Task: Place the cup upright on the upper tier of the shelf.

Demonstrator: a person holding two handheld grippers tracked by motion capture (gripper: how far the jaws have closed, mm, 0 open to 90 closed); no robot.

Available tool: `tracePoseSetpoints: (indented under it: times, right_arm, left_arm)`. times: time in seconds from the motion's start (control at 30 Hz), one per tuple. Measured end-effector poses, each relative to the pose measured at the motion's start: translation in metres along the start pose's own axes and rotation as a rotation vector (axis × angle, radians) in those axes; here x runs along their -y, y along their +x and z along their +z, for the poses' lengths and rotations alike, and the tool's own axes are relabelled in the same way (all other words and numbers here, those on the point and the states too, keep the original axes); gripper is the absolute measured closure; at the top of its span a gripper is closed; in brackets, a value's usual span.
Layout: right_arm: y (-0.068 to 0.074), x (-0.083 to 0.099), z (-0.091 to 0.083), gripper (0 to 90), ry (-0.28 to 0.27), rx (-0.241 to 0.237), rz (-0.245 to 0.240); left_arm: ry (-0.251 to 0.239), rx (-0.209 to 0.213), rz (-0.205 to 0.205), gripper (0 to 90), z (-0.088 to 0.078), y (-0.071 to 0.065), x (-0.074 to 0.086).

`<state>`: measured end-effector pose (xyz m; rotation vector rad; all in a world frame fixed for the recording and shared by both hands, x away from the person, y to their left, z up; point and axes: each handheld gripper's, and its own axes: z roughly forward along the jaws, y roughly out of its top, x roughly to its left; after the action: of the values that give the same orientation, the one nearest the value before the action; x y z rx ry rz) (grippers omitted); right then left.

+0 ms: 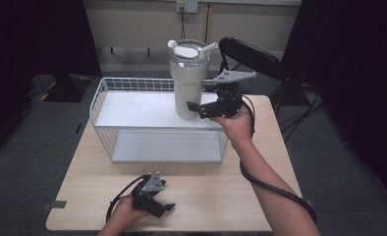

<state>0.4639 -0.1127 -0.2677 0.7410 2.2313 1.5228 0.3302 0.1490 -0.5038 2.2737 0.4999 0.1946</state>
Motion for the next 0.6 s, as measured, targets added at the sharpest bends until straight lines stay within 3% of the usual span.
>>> tracePoseSetpoints:
  times: [0.17, 0.6]
  right_arm:
    - [0.006, 0.004, -0.006, 8.5, 0.004, -0.021, -0.022]
    - [0.020, 0.029, -0.024, 8.5, -0.006, -0.094, -0.021]
  left_arm:
    - [0.000, 0.000, 0.000, 12.5, 0.000, 0.000, 0.000]
    - [-0.001, -0.002, -0.001, 12.4, 0.000, 0.000, 0.000]
